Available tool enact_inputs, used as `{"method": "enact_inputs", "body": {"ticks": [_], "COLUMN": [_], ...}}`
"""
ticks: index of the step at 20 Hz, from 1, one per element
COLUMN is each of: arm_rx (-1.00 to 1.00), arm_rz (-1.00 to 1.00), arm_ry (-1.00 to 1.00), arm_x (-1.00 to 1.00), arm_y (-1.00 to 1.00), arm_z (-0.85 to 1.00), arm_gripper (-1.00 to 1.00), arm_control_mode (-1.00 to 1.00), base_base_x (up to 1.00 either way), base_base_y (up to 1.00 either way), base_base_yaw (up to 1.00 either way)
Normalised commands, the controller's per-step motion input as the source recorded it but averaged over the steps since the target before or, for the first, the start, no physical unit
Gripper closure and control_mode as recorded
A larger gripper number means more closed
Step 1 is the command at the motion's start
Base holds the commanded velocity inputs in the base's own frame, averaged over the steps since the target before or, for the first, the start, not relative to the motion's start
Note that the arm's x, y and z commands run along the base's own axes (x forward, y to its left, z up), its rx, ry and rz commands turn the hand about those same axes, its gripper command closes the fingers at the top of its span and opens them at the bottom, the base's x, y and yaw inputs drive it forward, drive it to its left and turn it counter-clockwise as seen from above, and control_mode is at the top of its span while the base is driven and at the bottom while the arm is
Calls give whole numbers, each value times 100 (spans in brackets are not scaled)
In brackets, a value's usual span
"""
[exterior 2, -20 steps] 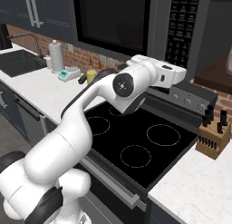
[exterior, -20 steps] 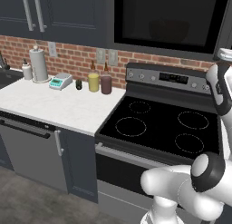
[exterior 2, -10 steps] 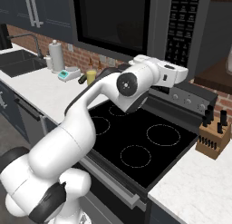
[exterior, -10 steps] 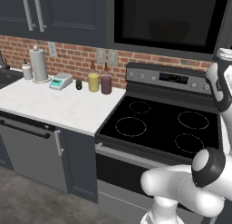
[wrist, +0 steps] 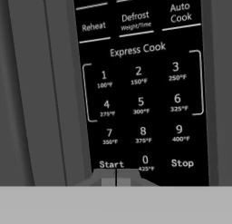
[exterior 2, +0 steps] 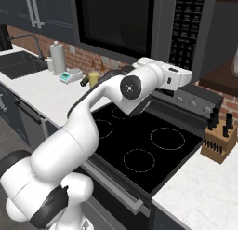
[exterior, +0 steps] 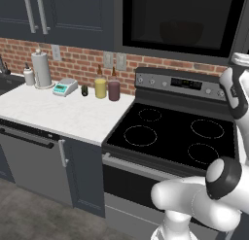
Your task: Pick the cucumber from the sink and place it in the bowl. Then pick the bowl and place it in the microwave. Then close the microwave door and press the start button.
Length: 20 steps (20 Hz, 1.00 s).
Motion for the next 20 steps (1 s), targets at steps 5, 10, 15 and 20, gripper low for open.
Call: {"method": "enact_inputs", "body": {"ticks": [5, 10, 15, 20], "arm_rx": [0, 0, 0, 0], "arm_rz": [0, 0, 0, 0], "arm_ry": [0, 0, 0, 1], "arm_x": [13, 14, 18, 35], "arm_y": [0, 0, 0, 0], "arm_z": [-1, 0, -3, -18], "arm_gripper": [100, 100, 100, 100], "arm_control_mode": [-100, -100, -100, -100], "base_base_x": [0, 0, 0, 0], "base_base_y": [0, 0, 0, 0], "base_base_yaw": [0, 0, 0, 0]}}
